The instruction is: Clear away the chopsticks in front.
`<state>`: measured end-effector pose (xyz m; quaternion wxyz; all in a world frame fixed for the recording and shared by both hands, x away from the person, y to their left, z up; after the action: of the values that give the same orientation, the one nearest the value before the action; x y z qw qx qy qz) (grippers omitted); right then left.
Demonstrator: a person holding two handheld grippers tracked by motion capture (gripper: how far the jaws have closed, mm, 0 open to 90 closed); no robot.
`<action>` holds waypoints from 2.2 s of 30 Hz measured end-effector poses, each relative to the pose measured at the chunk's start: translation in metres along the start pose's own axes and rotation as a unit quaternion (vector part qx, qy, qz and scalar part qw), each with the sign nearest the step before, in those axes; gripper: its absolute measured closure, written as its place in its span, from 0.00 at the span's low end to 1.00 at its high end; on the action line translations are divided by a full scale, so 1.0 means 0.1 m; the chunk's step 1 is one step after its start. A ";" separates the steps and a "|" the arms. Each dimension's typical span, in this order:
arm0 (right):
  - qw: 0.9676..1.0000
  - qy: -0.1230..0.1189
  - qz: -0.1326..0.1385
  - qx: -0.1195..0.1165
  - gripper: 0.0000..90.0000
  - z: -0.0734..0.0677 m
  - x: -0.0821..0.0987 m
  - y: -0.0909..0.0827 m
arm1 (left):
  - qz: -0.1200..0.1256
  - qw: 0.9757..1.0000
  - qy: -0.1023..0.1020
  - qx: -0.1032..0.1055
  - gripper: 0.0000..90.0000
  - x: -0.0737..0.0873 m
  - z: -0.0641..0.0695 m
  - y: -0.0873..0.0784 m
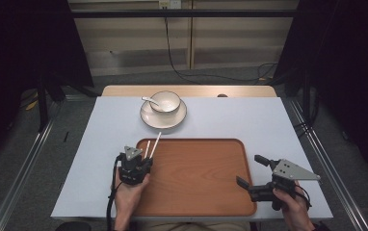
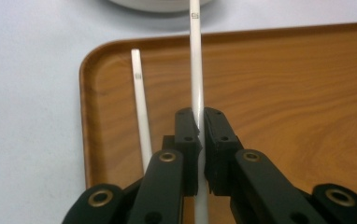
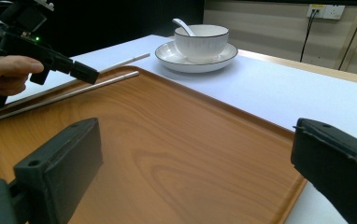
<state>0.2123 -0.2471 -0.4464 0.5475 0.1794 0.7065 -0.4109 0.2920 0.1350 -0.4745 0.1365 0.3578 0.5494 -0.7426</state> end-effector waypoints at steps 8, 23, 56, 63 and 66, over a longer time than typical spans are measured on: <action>1.000 -0.002 0.000 0.000 0.02 0.00 0.00 0.00 | -0.016 1.000 -0.011 -0.004 0.95 0.09 -0.04 -0.01; 1.000 -0.002 -0.001 -0.001 0.02 0.00 0.00 0.00 | -0.030 0.999 -0.024 -0.011 0.95 0.12 -0.02 0.06; 1.000 -0.002 0.000 -0.003 0.02 0.00 0.00 0.00 | -0.016 0.999 -0.022 0.021 0.78 0.11 -0.05 0.04; 1.000 -0.001 0.001 -0.005 0.02 0.00 0.00 0.00 | -0.003 1.000 0.020 -0.019 0.99 -0.05 -0.08 0.04; 1.000 0.000 0.001 -0.005 0.02 0.00 0.00 0.00 | -0.012 0.999 0.031 -0.011 1.00 -0.08 -0.06 0.08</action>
<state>0.2124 -0.2471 -0.4461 0.5485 0.1776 0.7085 -0.4070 0.3050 0.1364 -0.4758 0.1145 0.3724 0.5659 -0.7266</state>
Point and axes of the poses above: each handheld gripper's, and its own axes: y roughly forward along the jaws, x roughly out of its underside, z roughly to its right, the point moved 2 cm from there along y, roughly forward along the jaws, and after that the axes turned 6 degrees about -z, right-handed, at the moved point
